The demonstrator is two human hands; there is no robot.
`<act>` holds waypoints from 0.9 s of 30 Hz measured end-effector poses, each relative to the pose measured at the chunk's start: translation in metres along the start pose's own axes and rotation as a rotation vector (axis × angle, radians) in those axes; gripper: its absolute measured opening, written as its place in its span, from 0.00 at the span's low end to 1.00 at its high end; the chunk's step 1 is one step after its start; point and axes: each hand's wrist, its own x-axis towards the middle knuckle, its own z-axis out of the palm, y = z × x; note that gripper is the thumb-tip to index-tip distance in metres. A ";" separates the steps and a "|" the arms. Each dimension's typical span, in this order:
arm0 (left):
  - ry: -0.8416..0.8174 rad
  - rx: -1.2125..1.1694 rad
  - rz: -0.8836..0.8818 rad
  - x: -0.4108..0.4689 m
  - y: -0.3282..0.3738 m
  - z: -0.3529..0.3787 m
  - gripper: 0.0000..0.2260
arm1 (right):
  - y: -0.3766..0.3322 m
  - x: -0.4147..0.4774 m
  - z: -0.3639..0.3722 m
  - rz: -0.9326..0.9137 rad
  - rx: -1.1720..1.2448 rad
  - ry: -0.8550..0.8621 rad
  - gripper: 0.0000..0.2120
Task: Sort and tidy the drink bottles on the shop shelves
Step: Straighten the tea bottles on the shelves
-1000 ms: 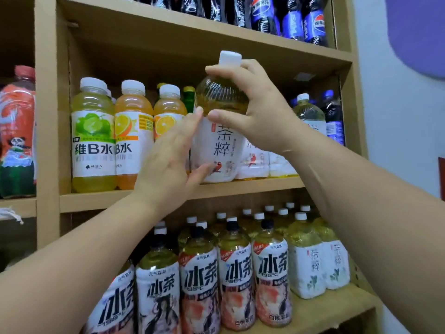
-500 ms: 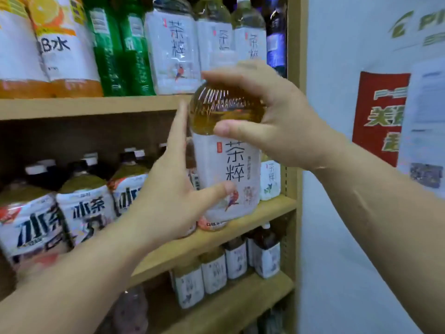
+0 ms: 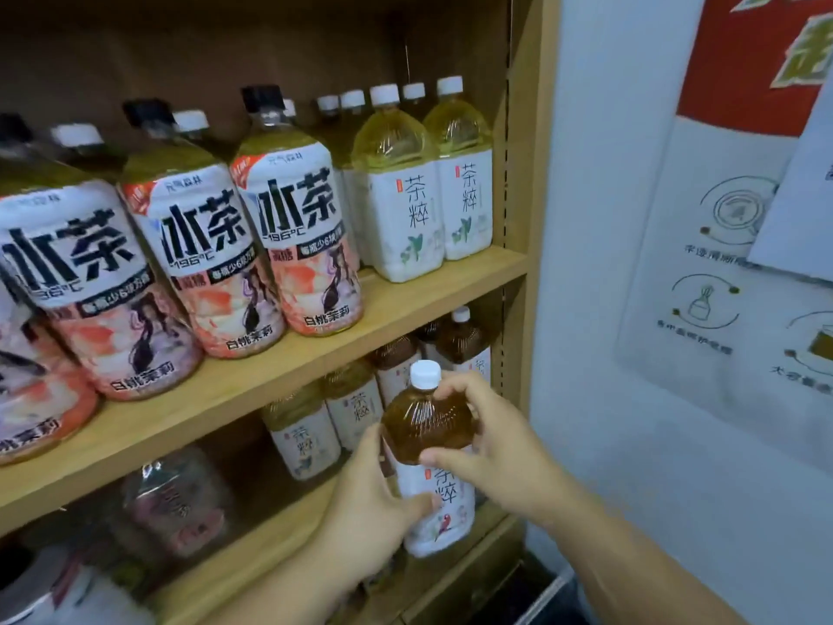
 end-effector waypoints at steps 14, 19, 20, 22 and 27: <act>0.174 0.061 -0.202 0.115 -0.082 0.040 0.25 | 0.149 0.029 0.076 0.454 0.164 0.255 0.19; 0.114 0.060 -0.210 0.130 -0.073 0.051 0.20 | 0.158 0.053 0.079 0.534 0.152 0.390 0.21; 0.101 0.091 -0.218 0.134 -0.072 0.051 0.18 | 0.160 0.057 0.079 0.536 0.148 0.402 0.21; 0.105 0.193 -0.216 0.138 -0.068 0.049 0.12 | 0.163 0.063 0.081 0.543 0.159 0.420 0.20; 0.147 0.163 -0.239 0.145 -0.068 0.053 0.16 | 0.170 0.078 0.077 0.604 0.254 0.498 0.08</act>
